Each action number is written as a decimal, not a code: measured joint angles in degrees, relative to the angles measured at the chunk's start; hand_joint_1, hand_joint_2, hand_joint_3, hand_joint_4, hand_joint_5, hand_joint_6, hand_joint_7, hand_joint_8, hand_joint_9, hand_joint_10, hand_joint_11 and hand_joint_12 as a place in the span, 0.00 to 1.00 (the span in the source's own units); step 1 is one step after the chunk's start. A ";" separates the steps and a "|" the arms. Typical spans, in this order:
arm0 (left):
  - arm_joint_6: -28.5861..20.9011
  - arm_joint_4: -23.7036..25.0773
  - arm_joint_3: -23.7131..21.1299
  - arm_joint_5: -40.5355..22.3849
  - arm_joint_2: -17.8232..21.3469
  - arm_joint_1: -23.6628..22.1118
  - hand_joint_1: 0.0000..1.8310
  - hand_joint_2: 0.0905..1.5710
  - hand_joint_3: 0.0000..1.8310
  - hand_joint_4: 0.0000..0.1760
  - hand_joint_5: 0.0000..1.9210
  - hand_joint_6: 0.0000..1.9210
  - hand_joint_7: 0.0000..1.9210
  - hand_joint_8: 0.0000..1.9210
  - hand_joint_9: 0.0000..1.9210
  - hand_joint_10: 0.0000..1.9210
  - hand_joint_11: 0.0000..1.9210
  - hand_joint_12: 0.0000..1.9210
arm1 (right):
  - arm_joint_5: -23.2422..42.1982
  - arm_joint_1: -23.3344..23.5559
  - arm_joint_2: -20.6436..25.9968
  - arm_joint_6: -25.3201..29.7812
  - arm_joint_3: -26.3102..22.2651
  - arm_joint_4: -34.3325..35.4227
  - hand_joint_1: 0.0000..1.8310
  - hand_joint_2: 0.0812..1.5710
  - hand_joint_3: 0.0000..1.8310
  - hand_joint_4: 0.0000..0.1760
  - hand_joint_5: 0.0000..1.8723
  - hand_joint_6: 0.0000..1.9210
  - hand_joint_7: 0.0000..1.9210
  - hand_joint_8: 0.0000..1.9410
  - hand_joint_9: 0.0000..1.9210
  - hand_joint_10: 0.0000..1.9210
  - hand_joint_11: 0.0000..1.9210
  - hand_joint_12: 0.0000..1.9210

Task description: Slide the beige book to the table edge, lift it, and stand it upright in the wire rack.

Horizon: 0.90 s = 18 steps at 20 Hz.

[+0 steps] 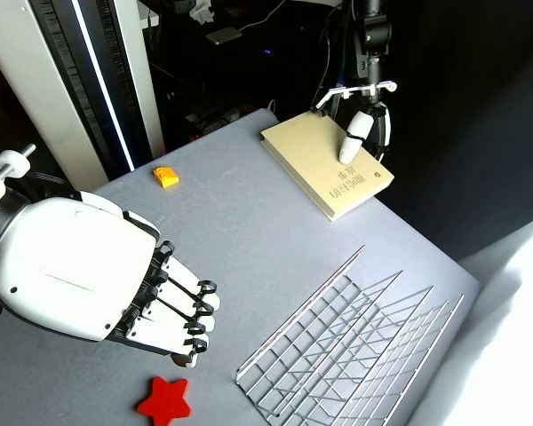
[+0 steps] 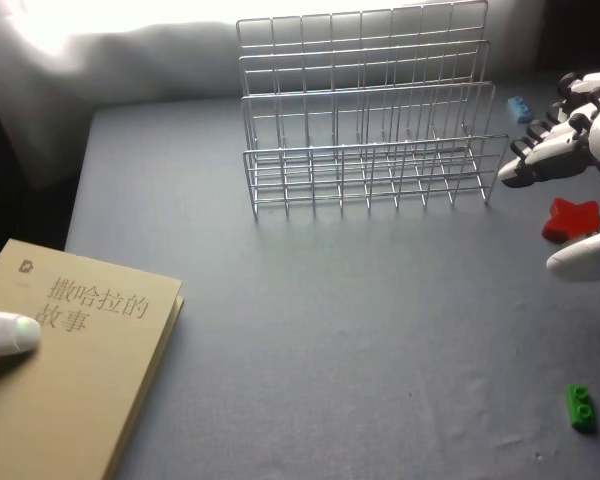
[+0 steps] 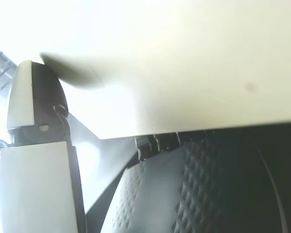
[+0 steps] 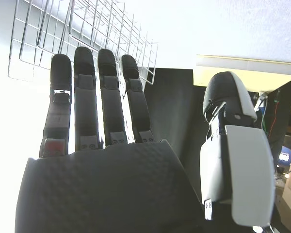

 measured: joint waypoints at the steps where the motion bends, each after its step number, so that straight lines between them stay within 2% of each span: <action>1: 0.02 -0.02 -0.22 -0.20 0.46 -0.24 0.80 0.76 0.00 0.00 0.38 0.67 0.31 0.69 0.34 0.75 0.38 0.83 | -0.09 0.00 0.00 0.02 -0.04 0.00 0.17 0.69 0.00 0.00 0.21 0.00 0.21 0.00 0.22 0.01 0.01 0.52; 8: 0.55 -2.91 -2.05 -1.36 4.13 -1.49 0.80 0.77 0.00 0.00 0.39 0.69 0.29 0.68 0.32 0.75 0.39 0.83 | -0.28 0.00 0.00 0.07 -0.04 0.00 0.16 0.69 0.00 0.00 0.21 0.00 0.22 0.01 0.23 0.01 0.01 0.53; 11: 0.66 -4.48 -3.08 -4.83 6.03 -1.49 0.80 0.77 0.00 0.00 0.39 0.69 0.29 0.68 0.32 0.76 0.38 0.83 | -0.70 -0.02 0.42 -1.53 -0.46 0.00 0.17 0.69 0.00 0.00 0.21 0.00 0.22 0.00 0.23 0.00 0.01 0.54; 13: 0.70 -6.54 -3.50 -7.08 6.64 -1.51 0.80 0.77 0.00 0.00 0.39 0.66 0.30 0.68 0.33 0.75 0.36 0.86 | -0.90 -0.15 0.42 -1.51 -0.46 0.00 0.17 0.69 0.00 0.00 0.22 0.00 0.23 0.00 0.24 0.00 0.02 0.51; 14: 0.81 -7.74 -3.56 -7.89 6.78 -1.73 0.80 0.77 0.00 0.00 0.39 0.67 0.29 0.69 0.32 0.76 0.37 0.85 | -1.18 -0.37 0.44 -1.42 -0.46 0.00 0.17 0.69 0.00 0.00 0.21 0.00 0.22 0.00 0.23 0.00 0.01 0.51; 16: 0.85 -10.91 -3.56 -10.78 7.32 -2.10 0.80 0.76 0.00 0.00 0.39 0.66 0.31 0.67 0.35 0.73 0.40 0.82 | -1.20 -0.42 0.44 -1.14 -0.46 0.00 0.16 0.70 0.00 0.00 0.20 0.00 0.21 0.00 0.22 0.00 0.00 0.50; 18: 0.90 -14.01 -3.17 -13.55 8.26 -4.04 0.81 0.75 0.00 0.00 0.39 0.65 0.32 0.67 0.36 0.72 0.40 0.82 | -1.29 -0.42 0.48 -0.46 -0.46 0.00 0.16 0.70 0.00 0.00 0.20 0.00 0.20 0.00 0.21 0.00 0.00 0.50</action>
